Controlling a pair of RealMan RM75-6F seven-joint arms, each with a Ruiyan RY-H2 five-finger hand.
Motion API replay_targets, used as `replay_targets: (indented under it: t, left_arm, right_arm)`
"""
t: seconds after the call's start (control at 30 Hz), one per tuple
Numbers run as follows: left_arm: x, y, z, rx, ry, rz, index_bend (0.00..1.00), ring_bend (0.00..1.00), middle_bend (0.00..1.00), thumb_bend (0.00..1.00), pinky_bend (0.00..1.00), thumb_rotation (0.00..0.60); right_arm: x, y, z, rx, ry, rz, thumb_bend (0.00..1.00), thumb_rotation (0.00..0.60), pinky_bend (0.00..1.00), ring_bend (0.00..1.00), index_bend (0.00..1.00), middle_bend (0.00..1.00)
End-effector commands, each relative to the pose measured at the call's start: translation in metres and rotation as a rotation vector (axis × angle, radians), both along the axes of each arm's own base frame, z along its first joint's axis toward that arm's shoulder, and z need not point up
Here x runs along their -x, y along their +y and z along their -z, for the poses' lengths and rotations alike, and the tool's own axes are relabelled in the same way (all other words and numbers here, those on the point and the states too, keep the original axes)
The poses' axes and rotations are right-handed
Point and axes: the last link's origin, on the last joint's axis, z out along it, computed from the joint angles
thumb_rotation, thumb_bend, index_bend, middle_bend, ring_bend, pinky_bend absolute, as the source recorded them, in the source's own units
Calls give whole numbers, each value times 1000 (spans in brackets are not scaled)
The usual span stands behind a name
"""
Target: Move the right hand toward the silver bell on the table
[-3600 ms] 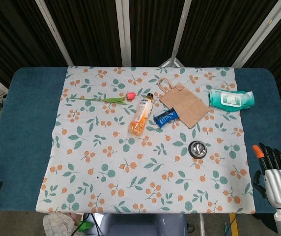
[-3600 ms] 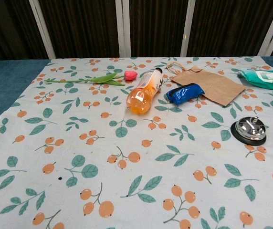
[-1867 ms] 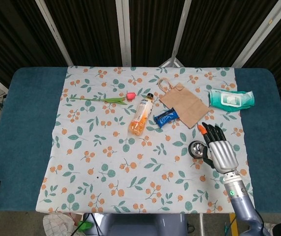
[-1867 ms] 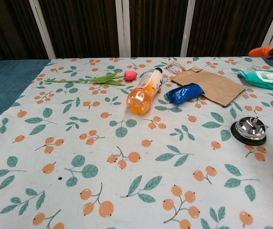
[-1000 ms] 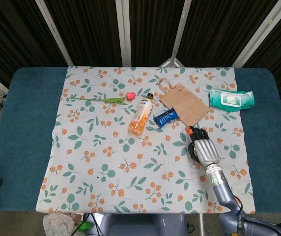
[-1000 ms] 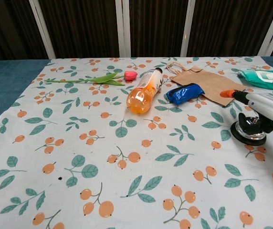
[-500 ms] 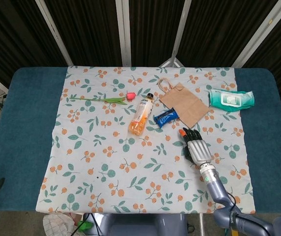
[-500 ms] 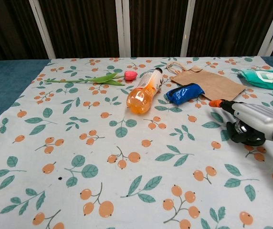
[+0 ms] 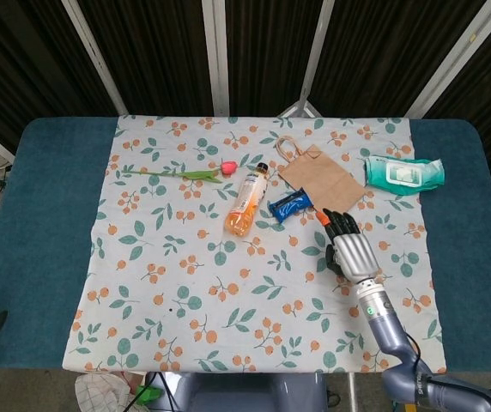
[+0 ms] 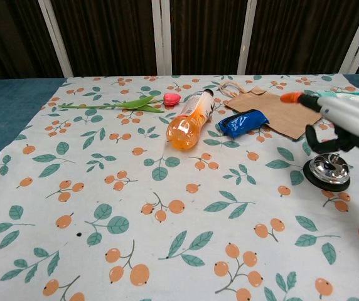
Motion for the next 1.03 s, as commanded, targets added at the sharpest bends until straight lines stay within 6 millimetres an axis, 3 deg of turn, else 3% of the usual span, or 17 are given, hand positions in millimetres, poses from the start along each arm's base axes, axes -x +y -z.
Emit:
replay_targets:
  t: [0.03, 0.17, 0.3, 0.43, 0.6, 0.8, 1.03]
  left_arm:
    - [0, -1, 0, 0, -3, 3, 55, 0, 0, 335, 102, 600]
    - [-1, -3, -1, 1, -7, 11, 56, 0, 0, 334, 102, 600]
    - [-1, -4, -2, 5, -11, 17, 55, 0, 0, 334, 102, 600]
    - [-1, -6, -4, 5, -22, 24, 55, 0, 0, 334, 102, 600]
    - [0, -9, -8, -2, -38, 36, 55, 0, 0, 335, 102, 600]
    - [0, -11, -12, -12, -51, 52, 55, 0, 0, 335, 102, 600]
    - [2, -12, -14, -11, -60, 58, 56, 0, 0, 334, 102, 600]
  right_arm:
    - [-20, 15, -78, 140, -47, -47, 807, 600, 0, 0, 0, 0]
    - [-20, 47, -116, 179, -16, -37, 807, 600, 0, 0, 0, 0]
    - [-9, 80, -134, 210, 35, -16, 807, 600, 0, 0, 0, 0]
    - [11, 115, -139, 210, 75, 17, 806, 600, 0, 0, 0, 0]
    - [33, 144, -134, 218, 115, 47, 807, 600, 0, 0, 0, 0]
    - [50, 157, -124, 199, 177, 71, 807, 600, 0, 0, 0, 0]
    - [52, 157, -125, 209, 173, 94, 806, 600, 0, 0, 0, 0]
